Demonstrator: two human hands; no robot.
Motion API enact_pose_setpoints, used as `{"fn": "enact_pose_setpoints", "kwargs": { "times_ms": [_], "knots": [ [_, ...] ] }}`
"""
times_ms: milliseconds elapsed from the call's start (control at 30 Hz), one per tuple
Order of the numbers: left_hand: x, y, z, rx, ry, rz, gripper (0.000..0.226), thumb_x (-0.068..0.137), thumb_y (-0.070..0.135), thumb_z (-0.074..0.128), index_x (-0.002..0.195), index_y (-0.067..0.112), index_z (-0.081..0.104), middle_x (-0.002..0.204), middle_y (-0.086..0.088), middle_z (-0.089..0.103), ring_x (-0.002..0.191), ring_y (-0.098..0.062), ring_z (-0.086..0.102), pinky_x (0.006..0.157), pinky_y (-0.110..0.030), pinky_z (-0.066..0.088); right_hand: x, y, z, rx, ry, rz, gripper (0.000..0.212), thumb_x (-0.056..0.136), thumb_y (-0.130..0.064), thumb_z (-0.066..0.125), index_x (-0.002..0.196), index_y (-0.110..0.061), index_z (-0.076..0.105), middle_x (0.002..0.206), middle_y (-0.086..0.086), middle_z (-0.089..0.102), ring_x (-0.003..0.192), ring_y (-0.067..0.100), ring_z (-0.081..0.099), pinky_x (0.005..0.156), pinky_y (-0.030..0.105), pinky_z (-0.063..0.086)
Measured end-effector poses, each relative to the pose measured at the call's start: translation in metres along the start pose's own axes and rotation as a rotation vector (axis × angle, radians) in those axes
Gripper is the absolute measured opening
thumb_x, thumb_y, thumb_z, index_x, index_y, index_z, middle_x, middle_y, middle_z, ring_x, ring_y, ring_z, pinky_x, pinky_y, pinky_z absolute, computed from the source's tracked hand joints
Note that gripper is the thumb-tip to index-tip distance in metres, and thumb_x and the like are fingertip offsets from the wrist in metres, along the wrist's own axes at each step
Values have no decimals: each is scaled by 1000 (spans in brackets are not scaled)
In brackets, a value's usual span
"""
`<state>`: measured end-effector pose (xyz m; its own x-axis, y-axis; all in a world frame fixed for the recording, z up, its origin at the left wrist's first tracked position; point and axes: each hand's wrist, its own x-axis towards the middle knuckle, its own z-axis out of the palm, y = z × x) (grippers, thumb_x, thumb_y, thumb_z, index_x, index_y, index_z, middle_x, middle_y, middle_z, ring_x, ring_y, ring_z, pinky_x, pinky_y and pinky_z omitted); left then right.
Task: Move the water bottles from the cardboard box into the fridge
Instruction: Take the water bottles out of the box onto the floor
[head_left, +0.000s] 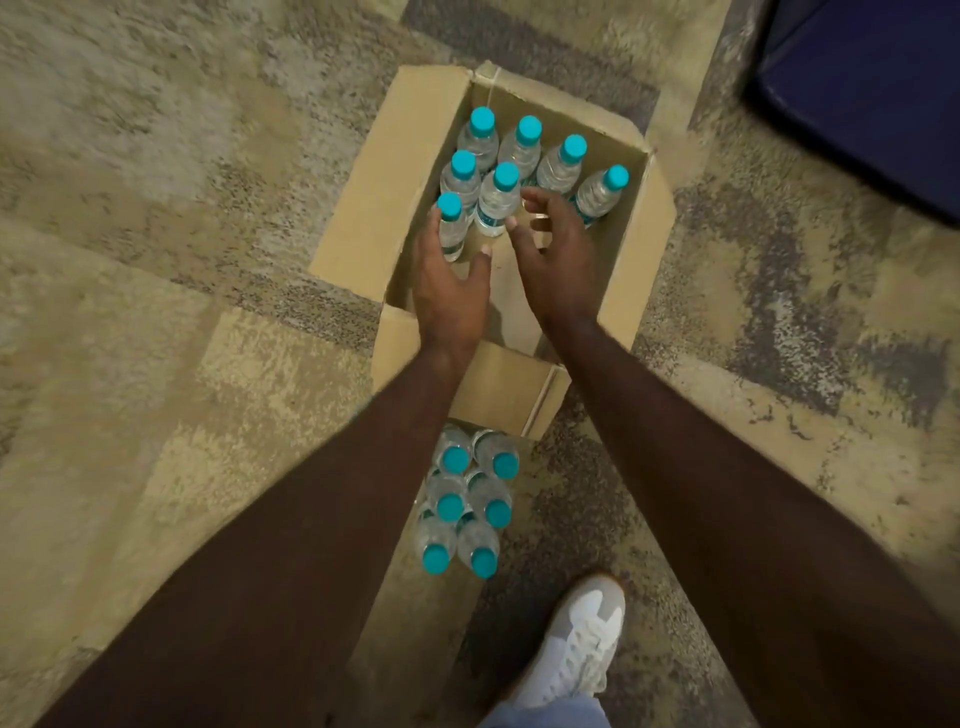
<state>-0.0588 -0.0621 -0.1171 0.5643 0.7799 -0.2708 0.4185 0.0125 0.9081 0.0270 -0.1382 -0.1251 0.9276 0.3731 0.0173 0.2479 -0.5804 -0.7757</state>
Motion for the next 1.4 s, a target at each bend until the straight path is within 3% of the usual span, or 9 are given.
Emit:
{"fn": "enact_pose_setpoints", "kwargs": {
  "times_ms": [133, 233, 300, 533, 800, 967, 1100, 1233, 1400],
  "knots": [
    [24, -6, 9, 128, 20, -4, 70, 98, 18, 63, 157, 8, 27, 159, -8, 39, 147, -20, 35, 113, -19, 25, 33, 4, 19, -11, -11, 56, 36, 94, -25, 60, 129, -18, 61, 127, 0, 63, 114, 13, 58, 98, 41, 52],
    [33, -6, 18, 167, 2, -41, 69, 101, 17, 58, 159, 10, 23, 161, -7, 37, 149, -21, 33, 120, -31, 30, 51, 9, 29, -59, 2, 106, 40, 95, -8, 57, 135, -13, 58, 137, 5, 59, 127, 17, 54, 109, 39, 45],
    [38, -5, 21, 192, 18, -48, 66, 101, 14, 57, 159, 12, 24, 160, -6, 37, 149, -20, 33, 119, -31, 29, 58, 11, 36, -88, -11, 141, 44, 93, -4, 59, 137, -12, 57, 139, 6, 58, 130, 18, 51, 111, 34, 42],
    [53, -5, 27, 451, 114, -27, 56, 99, 13, 60, 152, 15, 41, 148, -5, 50, 138, -20, 46, 110, -28, 39, 69, 19, 49, -37, -28, 204, 48, 83, -17, 78, 128, -20, 63, 128, -1, 63, 117, 13, 58, 100, 35, 52],
    [55, -17, 35, 638, 86, 120, 46, 91, 24, 72, 135, 23, 59, 134, -3, 50, 120, -17, 51, 95, -28, 48, 62, 23, 49, 2, -30, 156, 32, 82, -18, 77, 109, -25, 62, 117, -2, 64, 108, 12, 58, 86, 28, 51],
    [61, -21, 35, 583, 108, 125, 41, 89, 24, 74, 129, 22, 63, 133, 2, 54, 121, -13, 53, 98, -30, 51, 53, 27, 47, 68, -4, 129, 26, 83, -17, 76, 107, -17, 64, 106, -6, 68, 100, 10, 62, 85, 30, 55],
    [57, -19, 29, 552, 128, 125, 44, 90, 22, 74, 133, 22, 61, 136, 4, 58, 125, -14, 54, 102, -28, 46, 40, 27, 38, 157, 49, 175, 26, 86, -13, 74, 110, -12, 64, 108, -4, 69, 101, 7, 63, 82, 13, 51],
    [45, -8, 23, 456, 144, 132, 44, 90, 26, 74, 131, 19, 61, 132, 2, 62, 123, -13, 56, 96, -19, 38, 22, 15, 24, 212, 91, 198, 30, 85, -18, 76, 112, -13, 63, 112, -6, 69, 107, 8, 64, 93, 31, 55],
    [31, 14, 6, 269, 127, 167, 43, 85, 34, 78, 122, 16, 67, 122, 1, 70, 113, -14, 63, 95, -33, 52, 6, -9, -7, 201, 221, 170, 30, 87, -23, 75, 113, -18, 63, 110, -11, 67, 104, 4, 62, 89, 22, 53]
  ]
}}
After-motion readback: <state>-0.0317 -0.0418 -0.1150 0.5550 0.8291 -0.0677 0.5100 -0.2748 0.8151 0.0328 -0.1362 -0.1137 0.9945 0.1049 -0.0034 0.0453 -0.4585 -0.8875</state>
